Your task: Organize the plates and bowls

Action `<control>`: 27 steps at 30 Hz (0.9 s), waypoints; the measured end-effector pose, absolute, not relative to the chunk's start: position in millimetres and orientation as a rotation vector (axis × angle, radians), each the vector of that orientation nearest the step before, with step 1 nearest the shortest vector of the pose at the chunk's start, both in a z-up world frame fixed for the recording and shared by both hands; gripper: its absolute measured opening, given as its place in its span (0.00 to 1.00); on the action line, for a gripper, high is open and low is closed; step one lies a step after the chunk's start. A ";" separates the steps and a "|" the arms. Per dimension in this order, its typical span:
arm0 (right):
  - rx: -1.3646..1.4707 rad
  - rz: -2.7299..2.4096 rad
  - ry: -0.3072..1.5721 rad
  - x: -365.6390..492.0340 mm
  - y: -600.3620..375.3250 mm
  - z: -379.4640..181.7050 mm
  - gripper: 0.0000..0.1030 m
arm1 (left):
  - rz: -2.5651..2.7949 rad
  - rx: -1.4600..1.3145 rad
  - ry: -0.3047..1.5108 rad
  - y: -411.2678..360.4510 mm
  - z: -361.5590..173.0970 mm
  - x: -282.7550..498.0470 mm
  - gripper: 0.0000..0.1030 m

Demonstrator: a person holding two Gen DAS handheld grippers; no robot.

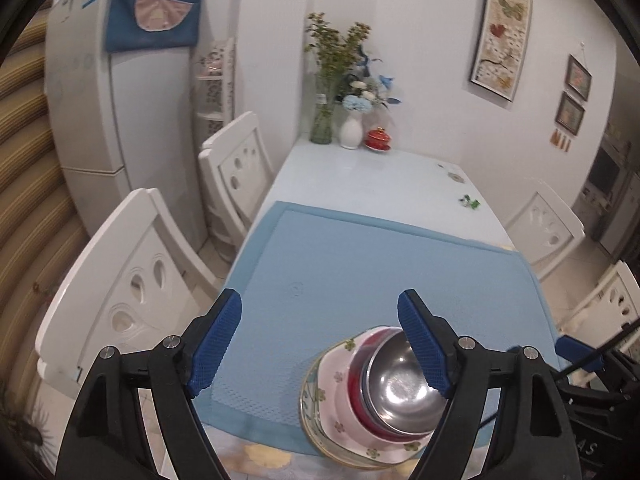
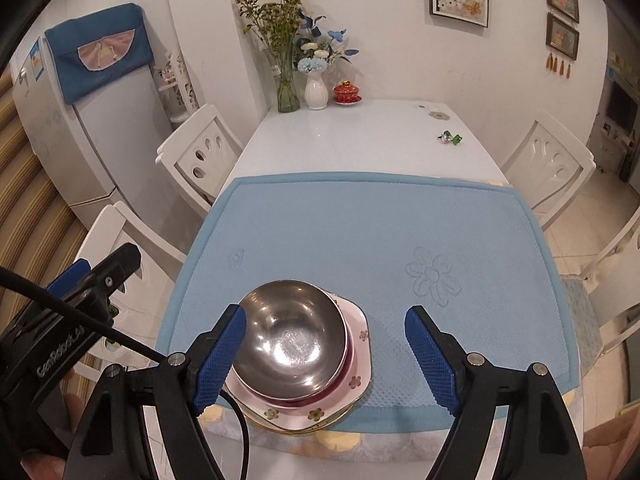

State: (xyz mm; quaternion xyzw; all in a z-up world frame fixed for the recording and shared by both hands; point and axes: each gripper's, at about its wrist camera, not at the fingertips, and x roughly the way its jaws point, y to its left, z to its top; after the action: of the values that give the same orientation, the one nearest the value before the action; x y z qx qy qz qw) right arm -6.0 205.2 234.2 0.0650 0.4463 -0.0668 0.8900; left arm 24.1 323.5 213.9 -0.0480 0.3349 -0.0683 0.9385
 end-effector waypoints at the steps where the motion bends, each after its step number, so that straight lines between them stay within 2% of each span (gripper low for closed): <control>1: 0.132 -0.138 0.929 -6.1 205.5 234.0 0.77 | -0.133 -0.105 0.680 324.9 213.9 23.8 0.77; 9: 0.092 -0.149 0.933 -7.8 212.8 232.4 0.78 | -0.038 0.029 0.672 316.0 218.3 22.7 0.79; 13: 0.062 -0.142 0.926 -8.9 219.6 234.3 0.78 | -0.046 0.077 0.640 308.0 223.1 18.4 0.86; 27: 0.064 -0.145 0.959 -16.8 196.0 234.7 0.78 | -0.061 0.106 0.652 276.6 229.0 15.6 0.86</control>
State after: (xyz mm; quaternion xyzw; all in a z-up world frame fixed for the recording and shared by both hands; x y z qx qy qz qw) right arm -16.8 196.0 234.7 0.0306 0.4611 -0.0698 0.8841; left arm 15.6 276.6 229.0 0.0518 0.3200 -0.0298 0.9455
